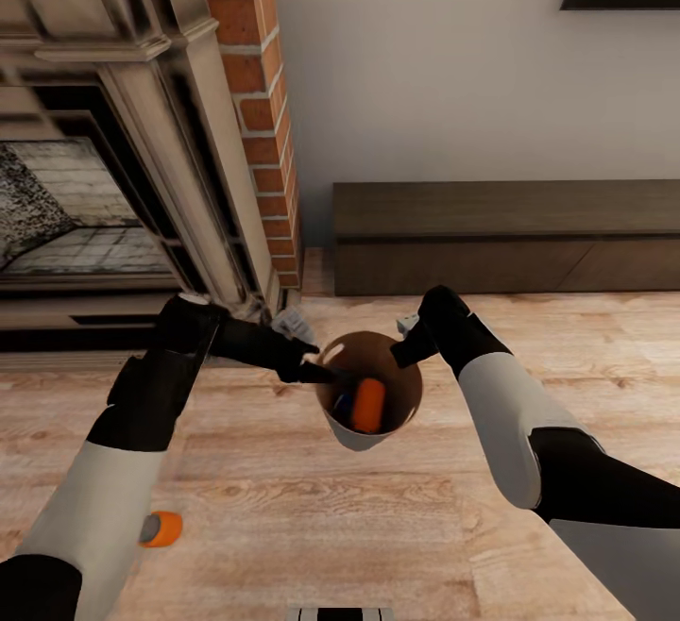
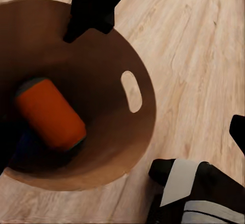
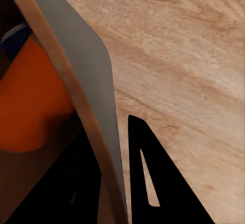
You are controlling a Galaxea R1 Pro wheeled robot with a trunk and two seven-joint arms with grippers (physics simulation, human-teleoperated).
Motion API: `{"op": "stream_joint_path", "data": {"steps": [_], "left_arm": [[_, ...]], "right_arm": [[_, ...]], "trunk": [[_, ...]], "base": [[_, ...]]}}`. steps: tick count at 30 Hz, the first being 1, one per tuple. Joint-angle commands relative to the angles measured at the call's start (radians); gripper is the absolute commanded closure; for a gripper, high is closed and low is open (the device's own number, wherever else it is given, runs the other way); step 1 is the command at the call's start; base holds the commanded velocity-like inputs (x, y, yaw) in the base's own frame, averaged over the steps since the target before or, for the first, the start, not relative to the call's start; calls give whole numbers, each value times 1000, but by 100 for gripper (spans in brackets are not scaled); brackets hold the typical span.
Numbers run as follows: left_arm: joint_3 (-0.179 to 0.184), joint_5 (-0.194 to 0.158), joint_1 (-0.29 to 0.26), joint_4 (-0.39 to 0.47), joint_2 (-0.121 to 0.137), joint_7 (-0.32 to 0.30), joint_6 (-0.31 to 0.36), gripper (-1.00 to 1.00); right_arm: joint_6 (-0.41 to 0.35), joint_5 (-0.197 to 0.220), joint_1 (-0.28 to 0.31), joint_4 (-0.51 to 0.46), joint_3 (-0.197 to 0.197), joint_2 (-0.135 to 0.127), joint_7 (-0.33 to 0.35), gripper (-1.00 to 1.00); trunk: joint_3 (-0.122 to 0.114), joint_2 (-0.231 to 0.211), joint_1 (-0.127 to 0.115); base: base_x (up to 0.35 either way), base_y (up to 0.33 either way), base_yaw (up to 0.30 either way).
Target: Put the three can of soda from the living room inside the tash can in the kitchen.
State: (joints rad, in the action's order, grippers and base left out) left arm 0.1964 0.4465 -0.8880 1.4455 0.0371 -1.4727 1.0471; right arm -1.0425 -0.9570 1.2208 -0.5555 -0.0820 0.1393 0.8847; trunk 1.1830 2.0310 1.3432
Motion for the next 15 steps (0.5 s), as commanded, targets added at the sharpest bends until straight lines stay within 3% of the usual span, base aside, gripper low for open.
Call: {"op": "stream_joint_path", "data": {"steps": [1, 2, 3, 5, 8, 10, 11, 12, 15], "left_arm": [[-10, -1, 2, 6, 18, -16, 0, -100], [-24, -1, 3, 10, 33, -28, 0, -100], [-59, -1, 6, 16, 56, -46, 0, -100], [-117, -1, 21, 22, 76, -61, 0, -100], [-181, 10, 67, 26, 90, -52, -1, -100], [-193, 16, 84, 26, 93, -34, -11, -100], [-202, 26, 101, 27, 95, 2, -17, -100], [-209, 39, 130, 27, 96, 86, -23, -100], [-213, 48, 178, 27, 97, 206, -32, -100]], "right_arm": [[-5, 9, 1, 0, -1, 0, 2, 100], [-5, 9, 0, 0, -1, -1, 2, 100], [-5, 10, 1, 0, -2, -2, 2, 100], [-5, 10, 0, 0, -2, -3, 2, 100], [-5, 10, 1, 0, -3, -16, 2, 100], [-5, 10, 1, 0, -3, -25, 3, 100], [-5, 10, 0, 0, -3, -34, 3, 100], [-5, 11, 0, 0, -4, -50, 3, 100], [-5, 13, 0, 0, -4, -75, 3, 100]], "trunk": [[0, 0, 0], [0, 0, 0], [0, 0, 0], [0, 0, 0], [0, 0, 0], [0, 0, 0], [0, 0, 0], [0, 0, 0], [0, 0, 0]], "base": [[0, 0, 0], [0, 0, 0], [0, 0, 0], [0, 0, 0], [0, 0, 0], [0, 0, 0], [0, 0, 0], [0, 0, 0], [0, 0, 0]]}}
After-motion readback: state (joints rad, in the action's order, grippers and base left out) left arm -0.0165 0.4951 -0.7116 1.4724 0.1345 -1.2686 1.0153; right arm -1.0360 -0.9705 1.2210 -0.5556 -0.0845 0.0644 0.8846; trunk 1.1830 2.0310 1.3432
